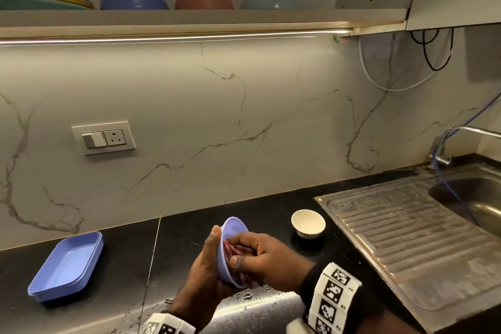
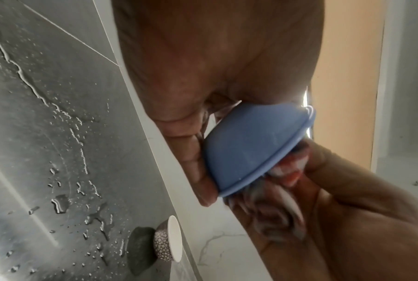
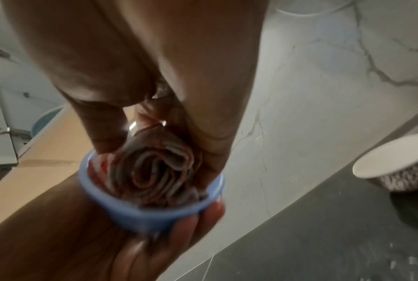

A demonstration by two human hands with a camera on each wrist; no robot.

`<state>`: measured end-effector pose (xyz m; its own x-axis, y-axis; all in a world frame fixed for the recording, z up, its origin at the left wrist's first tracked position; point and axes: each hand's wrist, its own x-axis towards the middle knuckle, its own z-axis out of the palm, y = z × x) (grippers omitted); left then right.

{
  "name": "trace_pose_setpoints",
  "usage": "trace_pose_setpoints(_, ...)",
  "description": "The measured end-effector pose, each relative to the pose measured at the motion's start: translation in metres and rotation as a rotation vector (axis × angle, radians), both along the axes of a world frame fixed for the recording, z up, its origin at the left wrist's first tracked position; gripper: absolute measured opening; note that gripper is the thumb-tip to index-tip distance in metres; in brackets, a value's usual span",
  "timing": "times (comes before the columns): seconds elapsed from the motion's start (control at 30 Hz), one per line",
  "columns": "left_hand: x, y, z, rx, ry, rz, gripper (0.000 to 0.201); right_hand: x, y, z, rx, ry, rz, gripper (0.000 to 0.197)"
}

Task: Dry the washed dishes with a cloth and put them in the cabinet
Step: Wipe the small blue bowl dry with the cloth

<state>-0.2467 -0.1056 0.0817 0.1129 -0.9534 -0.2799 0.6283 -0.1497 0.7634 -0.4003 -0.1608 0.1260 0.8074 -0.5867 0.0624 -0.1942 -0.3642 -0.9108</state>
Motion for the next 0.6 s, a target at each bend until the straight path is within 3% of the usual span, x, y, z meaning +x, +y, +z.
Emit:
trace_pose_setpoints(0.17,0.019,0.008,-0.004,0.060,-0.223,0.141,0.076,-0.038,-0.025,-0.016,-0.193,0.330,-0.121,0.031)
trace_pose_setpoints(0.27,0.020,0.014,-0.002,0.088,-0.382,0.110,0.061,-0.054,-0.030,-0.051,-0.312,0.610,-0.187,0.025)
trace_pose_setpoints(0.4,0.011,0.012,-0.002,0.065,-0.515,0.066,0.055,-0.065,-0.027,-0.093,-0.327,0.738,-0.197,0.022)
trace_pose_setpoints(0.5,0.006,0.009,-0.006,0.040,-0.642,0.078,0.064,-0.067,-0.036,-0.111,-0.243,0.751,-0.202,0.029)
trace_pose_setpoints(0.6,0.008,0.004,-0.005,-0.005,-0.855,0.065,0.089,-0.066,-0.042,-0.095,-0.077,0.552,-0.261,0.039)
